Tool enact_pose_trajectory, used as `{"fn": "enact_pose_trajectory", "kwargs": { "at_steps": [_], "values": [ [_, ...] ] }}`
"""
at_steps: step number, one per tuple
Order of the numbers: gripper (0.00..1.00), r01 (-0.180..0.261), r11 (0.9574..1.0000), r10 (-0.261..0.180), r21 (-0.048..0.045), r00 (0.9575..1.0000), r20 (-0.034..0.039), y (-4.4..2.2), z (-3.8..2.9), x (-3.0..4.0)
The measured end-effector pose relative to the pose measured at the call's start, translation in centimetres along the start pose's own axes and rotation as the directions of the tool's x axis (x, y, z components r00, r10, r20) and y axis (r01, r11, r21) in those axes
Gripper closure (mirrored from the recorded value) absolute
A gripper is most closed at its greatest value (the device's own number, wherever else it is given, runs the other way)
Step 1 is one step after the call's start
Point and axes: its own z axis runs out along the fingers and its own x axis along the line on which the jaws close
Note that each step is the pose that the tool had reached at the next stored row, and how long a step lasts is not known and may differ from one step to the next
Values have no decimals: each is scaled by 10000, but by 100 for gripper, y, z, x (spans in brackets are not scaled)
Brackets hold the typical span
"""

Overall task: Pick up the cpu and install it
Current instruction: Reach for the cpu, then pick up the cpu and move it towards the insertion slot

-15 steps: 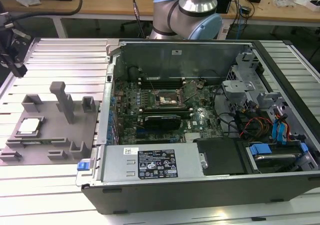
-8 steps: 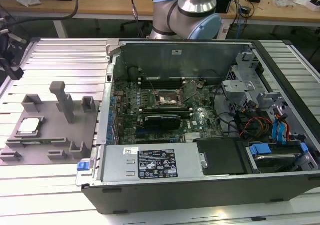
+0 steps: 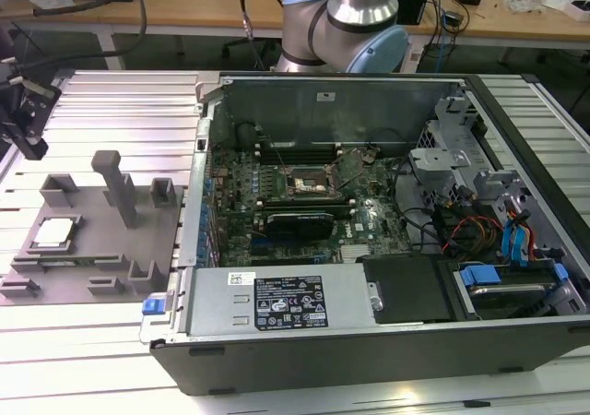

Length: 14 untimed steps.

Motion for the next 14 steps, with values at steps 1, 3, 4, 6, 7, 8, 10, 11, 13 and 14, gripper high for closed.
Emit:
{"fn": "enact_pose_trajectory", "kwargs": {
  "at_steps": [1, 3, 4, 6, 7, 8, 10, 11, 13, 14],
  "values": [
    [89, 0, 10000, 0, 0, 10000, 0, -2, 31, 12],
    [89, 1, 10000, -1, 0, 10000, 0, -5, 67, 23],
    [89, 0, 10000, 0, 0, 10000, 0, -6, 91, 30],
    [89, 1, 10000, -1, -1, 10000, 0, -9, 127, 39],
    [89, 1, 10000, -1, -1, 10000, 0, -10, 139, 42],
    [89, 1, 10000, -1, 0, 10000, -2, -10, 142, 44],
    [89, 0, 10000, 0, 0, 10000, -1, -10, 145, 45],
    [89, 0, 10000, 0, 0, 10000, -1, -10, 148, 45],
    [89, 0, 10000, 0, 0, 10000, 0, -10, 149, 45],
    [89, 0, 10000, 0, 0, 10000, 0, -10, 150, 45]
  ]
}}
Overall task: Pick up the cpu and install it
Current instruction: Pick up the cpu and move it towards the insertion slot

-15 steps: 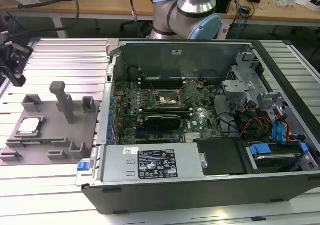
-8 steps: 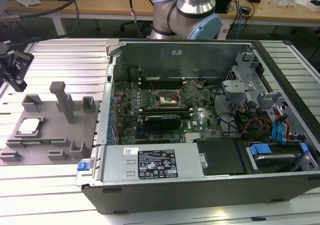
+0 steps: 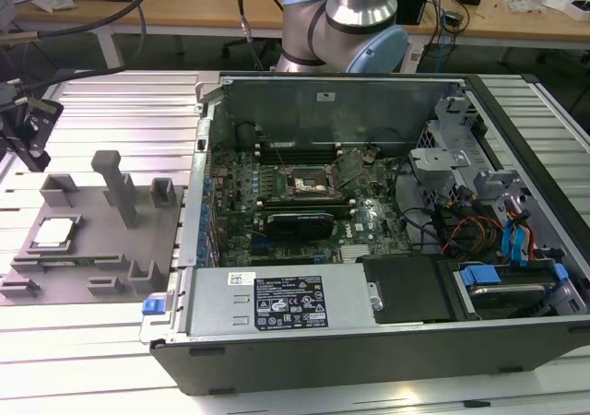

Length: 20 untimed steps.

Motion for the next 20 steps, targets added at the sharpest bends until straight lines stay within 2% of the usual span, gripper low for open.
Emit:
{"fn": "enact_pose_trajectory", "kwargs": {
  "at_steps": [8, 13, 20],
  "values": [
    [89, 0, 10000, 0, -1, 10000, 8, -2, 21, 20],
    [89, 2, 10000, -2, -2, 10000, 33, -7, 66, 58],
    [89, 2, 10000, -2, -3, 10000, 36, -10, 89, 82]
  ]
}}
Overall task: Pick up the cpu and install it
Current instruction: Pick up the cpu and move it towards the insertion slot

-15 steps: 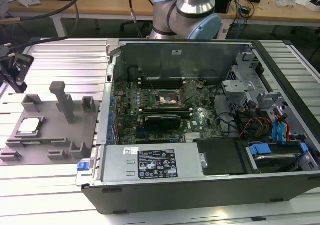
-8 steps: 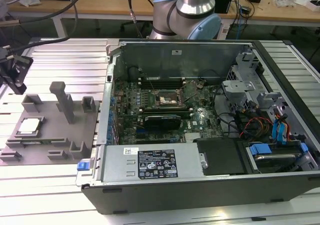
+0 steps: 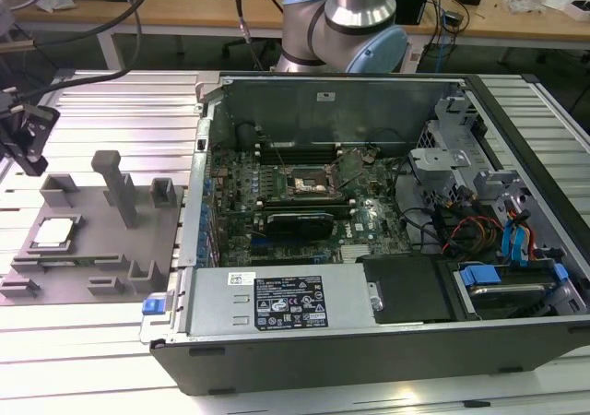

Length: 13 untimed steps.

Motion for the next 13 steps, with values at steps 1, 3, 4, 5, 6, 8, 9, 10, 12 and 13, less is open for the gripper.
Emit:
{"fn": "enact_pose_trajectory", "kwargs": {
  "at_steps": [1, 3, 4, 5, 6, 8, 9, 10, 12, 13],
  "values": [
    [89, 0, 10000, 0, 2, 10000, -1, -1, 5, 4],
    [89, 0, 10000, 0, 1, 10000, -1, -2, 26, 13],
    [89, 0, 10000, 0, 1, 10000, 0, -3, 32, 16],
    [89, -1, 10000, 1, 1, 10000, -1, -3, 40, 22],
    [89, -2, 10000, 2, 0, 10000, 2, -3, 47, 30],
    [89, 0, 10000, 0, -1, 10000, 5, -7, 71, 49],
    [89, 0, 10000, 0, 1, 10000, 3, -8, 82, 60],
    [89, 0, 10000, 0, 2, 10000, 2, -10, 93, 72],
    [89, 0, 10000, 0, 0, 10000, 3, -12, 115, 94],
    [89, 0, 10000, 0, -1, 10000, 5, -15, 133, 107]
  ]
}}
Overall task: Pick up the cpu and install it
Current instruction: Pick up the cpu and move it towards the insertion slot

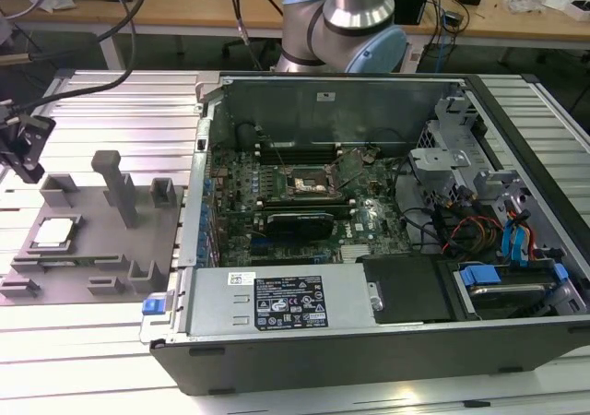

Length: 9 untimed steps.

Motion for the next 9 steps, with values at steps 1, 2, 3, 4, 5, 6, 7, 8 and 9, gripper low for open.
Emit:
{"fn": "enact_pose_trajectory", "kwargs": {
  "at_steps": [1, 2, 3, 4, 5, 6, 7, 8, 9],
  "values": [
    [89, 0, 10000, 0, 0, 10000, -1, -2, 11, 7],
    [89, 2, 10000, -2, 1, 10000, -2, -6, 26, 15],
    [89, 2, 10000, -2, 1, 10000, -2, -9, 47, 23],
    [89, 0, 10000, 0, 0, 10000, -2, -11, 66, 29],
    [89, 0, 10000, 0, 1, 10000, -2, -14, 93, 37],
    [89, 0, 10000, 0, 1, 10000, -1, -16, 111, 42],
    [89, 0, 10000, 0, 0, 10000, 0, -18, 135, 50],
    [89, -2, 10000, 2, 2, 10000, -3, -19, 153, 62],
    [89, -1, 10000, 1, 2, 10000, -3, -20, 162, 69]
  ]
}}
